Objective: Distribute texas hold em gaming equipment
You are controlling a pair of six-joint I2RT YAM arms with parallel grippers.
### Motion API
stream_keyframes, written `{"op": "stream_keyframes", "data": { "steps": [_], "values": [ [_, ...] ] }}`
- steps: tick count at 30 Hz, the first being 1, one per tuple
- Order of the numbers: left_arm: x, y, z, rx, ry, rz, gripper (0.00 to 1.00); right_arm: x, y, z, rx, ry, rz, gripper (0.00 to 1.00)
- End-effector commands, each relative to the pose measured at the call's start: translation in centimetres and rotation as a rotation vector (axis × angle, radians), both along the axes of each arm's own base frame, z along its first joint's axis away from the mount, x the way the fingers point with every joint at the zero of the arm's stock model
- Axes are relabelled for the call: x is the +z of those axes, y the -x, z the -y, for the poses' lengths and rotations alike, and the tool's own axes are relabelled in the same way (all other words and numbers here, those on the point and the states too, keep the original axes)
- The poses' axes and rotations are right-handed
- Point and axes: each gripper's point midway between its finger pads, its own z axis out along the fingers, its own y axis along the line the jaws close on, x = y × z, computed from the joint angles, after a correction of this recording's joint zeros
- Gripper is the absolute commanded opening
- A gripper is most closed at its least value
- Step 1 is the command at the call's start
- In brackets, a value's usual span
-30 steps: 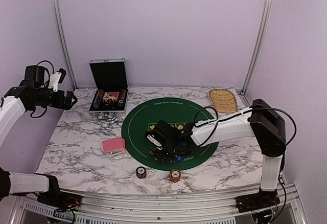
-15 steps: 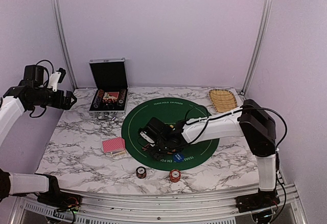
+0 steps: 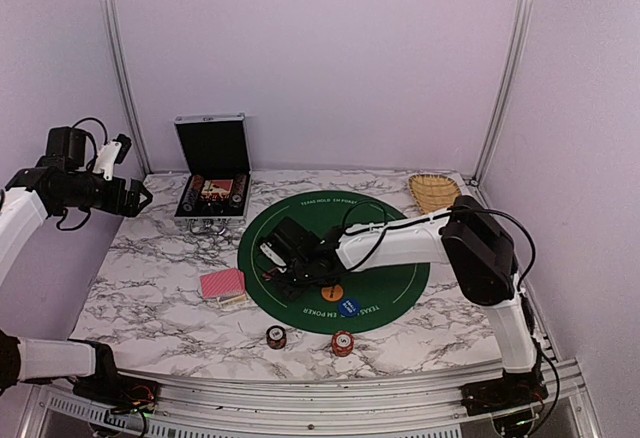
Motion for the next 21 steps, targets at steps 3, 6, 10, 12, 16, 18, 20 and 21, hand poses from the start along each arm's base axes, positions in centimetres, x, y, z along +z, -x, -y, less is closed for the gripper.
{"op": "stream_keyframes", "data": {
  "steps": [3, 6, 10, 12, 16, 18, 20, 21],
  "values": [
    [-0.4, 0.7, 0.5, -0.043, 0.006, -0.040, 0.99, -0.4, -3.1, -1.1, -0.055, -0.045, -0.002, 0.22],
    [-0.9, 0.9, 0.8, -0.060, 0.012, -0.057, 0.99, -0.5, -3.9, -1.7, -0.063, -0.063, -0.003, 0.22],
    [-1.1, 1.2, 1.1, -0.080, 0.016, -0.064, 0.99, -0.8, -4.6, -2.6, -0.060, -0.080, -0.009, 0.22],
    [-1.1, 1.3, 1.2, -0.085, 0.019, -0.064, 0.99, -0.7, -5.0, -3.1, -0.058, -0.089, -0.008, 0.22],
    [-1.1, 1.4, 1.3, -0.092, 0.020, -0.067, 0.99, -0.5, -5.9, -3.9, -0.063, -0.109, -0.003, 0.22],
    [-1.2, 1.6, 1.3, -0.095, 0.016, -0.070, 0.99, -0.4, -6.5, -4.1, -0.072, -0.118, 0.000, 0.22],
    [-1.4, 1.7, 1.2, -0.096, 0.012, -0.075, 0.99, -0.3, -6.8, -4.3, -0.080, -0.125, 0.001, 0.22],
    [-1.4, 1.7, 1.2, -0.096, 0.010, -0.075, 0.99, -0.1, -7.0, -4.3, -0.086, -0.129, 0.003, 0.22]
  ]
}}
